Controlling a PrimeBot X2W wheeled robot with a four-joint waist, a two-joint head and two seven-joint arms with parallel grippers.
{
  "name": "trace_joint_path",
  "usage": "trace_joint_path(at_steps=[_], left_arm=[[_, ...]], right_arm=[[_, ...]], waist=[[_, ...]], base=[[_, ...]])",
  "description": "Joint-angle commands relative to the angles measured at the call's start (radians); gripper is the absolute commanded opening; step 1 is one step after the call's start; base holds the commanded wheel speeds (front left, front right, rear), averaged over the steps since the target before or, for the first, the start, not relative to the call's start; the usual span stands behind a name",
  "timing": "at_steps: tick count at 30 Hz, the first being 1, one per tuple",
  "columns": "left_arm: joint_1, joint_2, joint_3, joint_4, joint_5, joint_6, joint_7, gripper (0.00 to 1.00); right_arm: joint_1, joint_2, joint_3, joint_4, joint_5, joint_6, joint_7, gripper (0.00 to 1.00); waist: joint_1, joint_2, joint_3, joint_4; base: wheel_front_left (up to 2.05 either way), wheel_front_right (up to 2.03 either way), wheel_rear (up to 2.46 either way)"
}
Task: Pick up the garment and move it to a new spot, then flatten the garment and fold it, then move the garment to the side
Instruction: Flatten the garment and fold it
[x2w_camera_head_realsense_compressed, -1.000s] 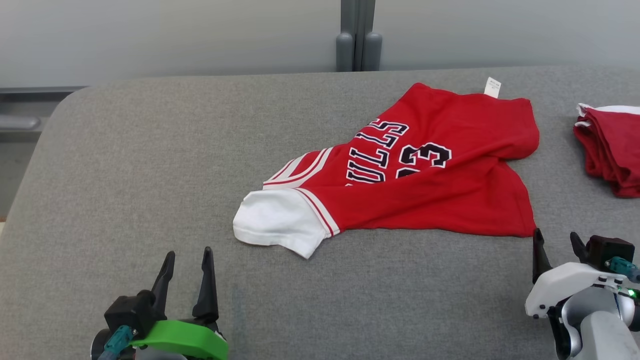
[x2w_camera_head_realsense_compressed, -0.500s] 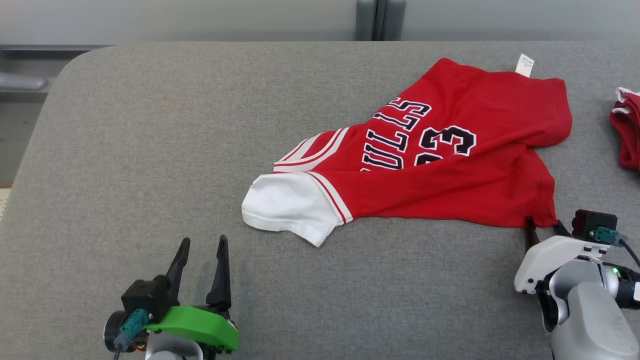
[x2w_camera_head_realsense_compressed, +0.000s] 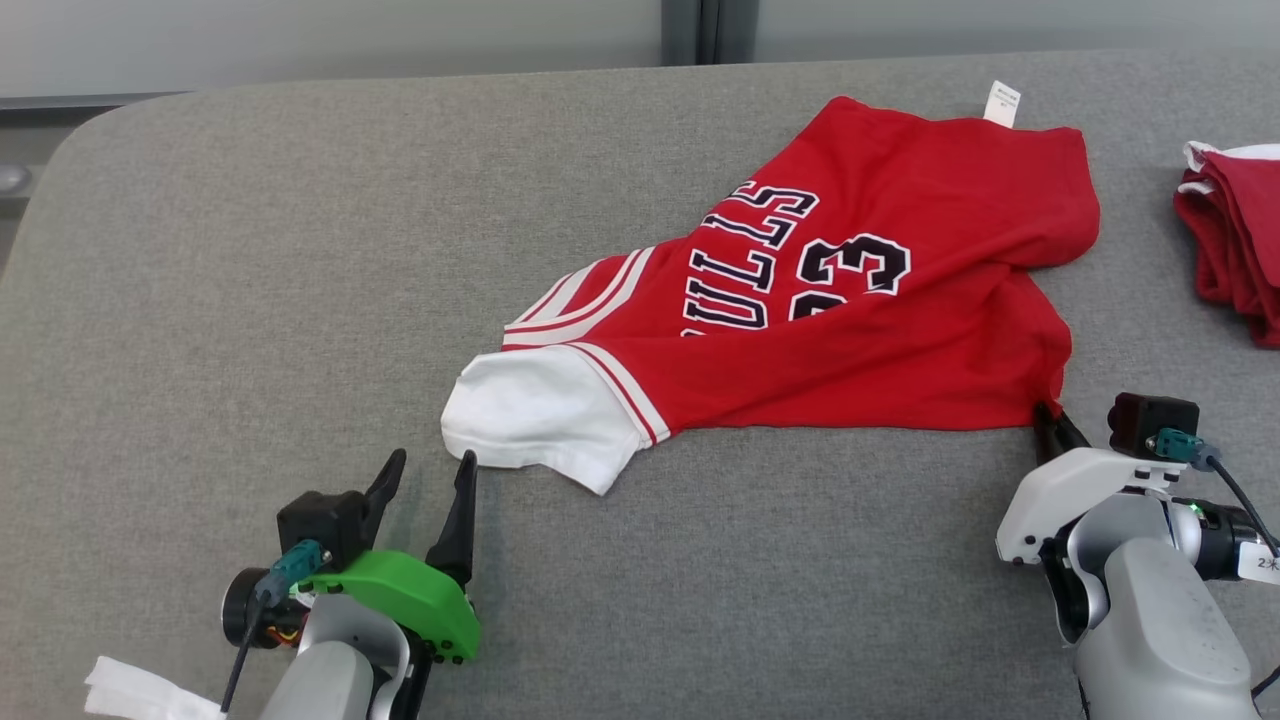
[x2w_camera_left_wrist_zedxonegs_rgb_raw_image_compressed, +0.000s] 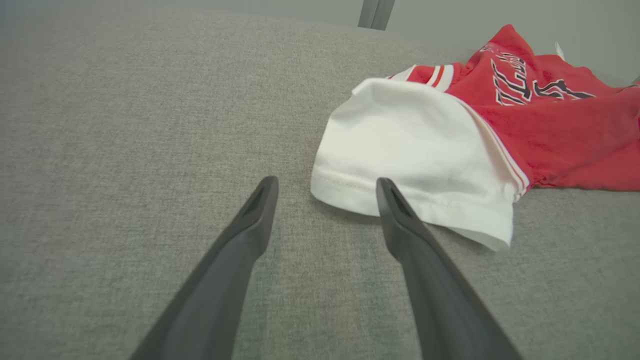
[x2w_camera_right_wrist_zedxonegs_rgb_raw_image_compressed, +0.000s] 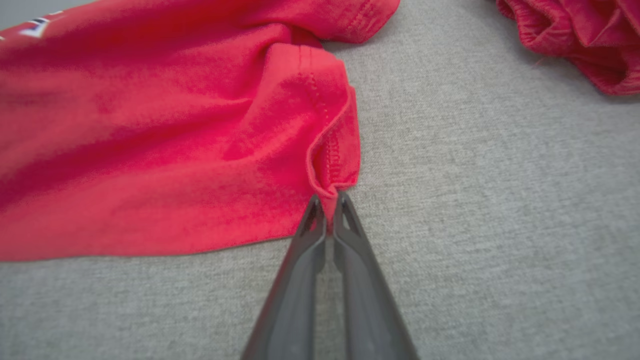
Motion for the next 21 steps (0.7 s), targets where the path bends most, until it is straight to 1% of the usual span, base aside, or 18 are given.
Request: trace_joint_path(at_steps=[1, 7, 13, 15, 16, 17, 18, 19, 21], left_arm=[[-0.025, 0.006, 0.004, 0.025, -0.012, -0.007, 0.009, 1.00], [-0.086, -0.003, -0.004, 0.119, -0.067, -0.028, 0.032, 1.00], [-0.113, -0.005, -0.041, 0.152, -0.129, -0.042, 0.020, 1.00], [-0.112, -0.007, -0.058, 0.150, -0.148, -0.042, 0.012, 0.87], [-0.112, -0.005, -0.068, 0.148, -0.158, -0.043, 0.009, 0.74], [-0.112, -0.003, -0.078, 0.144, -0.162, -0.043, 0.006, 0.65], [-0.111, 0.000, -0.088, 0.140, -0.169, -0.043, 0.003, 0.52], [-0.111, 0.003, -0.096, 0.137, -0.174, -0.043, 0.001, 0.44], [-0.110, 0.010, -0.109, 0.132, -0.184, -0.043, -0.006, 0.34]], right_arm=[[-0.012, -0.003, 0.009, -0.001, 0.011, -0.001, -0.007, 0.00], [-0.012, -0.003, 0.041, 0.006, 0.028, -0.002, -0.020, 0.00], [-0.004, -0.003, 0.050, 0.013, 0.036, -0.002, -0.028, 0.00], [0.000, -0.003, 0.047, 0.014, 0.037, -0.002, -0.031, 0.00], [0.002, -0.003, 0.045, 0.014, 0.037, -0.002, -0.034, 0.00], [0.004, -0.003, 0.044, 0.015, 0.036, -0.002, -0.035, 0.00], [0.005, -0.003, 0.044, 0.015, 0.037, -0.002, -0.038, 0.00], [0.006, -0.003, 0.044, 0.016, 0.037, -0.002, -0.039, 0.00], [0.006, -0.003, 0.047, 0.017, 0.039, -0.002, -0.041, 0.00]], waist=[[0.0000, 0.0000, 0.009, -0.015], [0.0000, 0.0000, 0.017, -0.038], [0.0000, 0.0000, 0.017, -0.047], [0.0000, 0.0000, 0.015, -0.046], [0.0000, 0.0000, 0.014, -0.045], [0.0000, 0.0000, 0.012, -0.044], [0.0000, 0.0000, 0.011, -0.043], [0.0000, 0.0000, 0.010, -0.042], [0.0000, 0.0000, 0.009, -0.041]], base=[[0.00, 0.00, 0.00], [0.00, 0.00, 0.00], [0.00, 0.00, 0.00], [0.00, 0.00, 0.00], [0.00, 0.00, 0.00], [0.00, 0.00, 0.00], [0.00, 0.00, 0.00], [0.00, 0.00, 0.00], [0.00, 0.00, 0.00]])
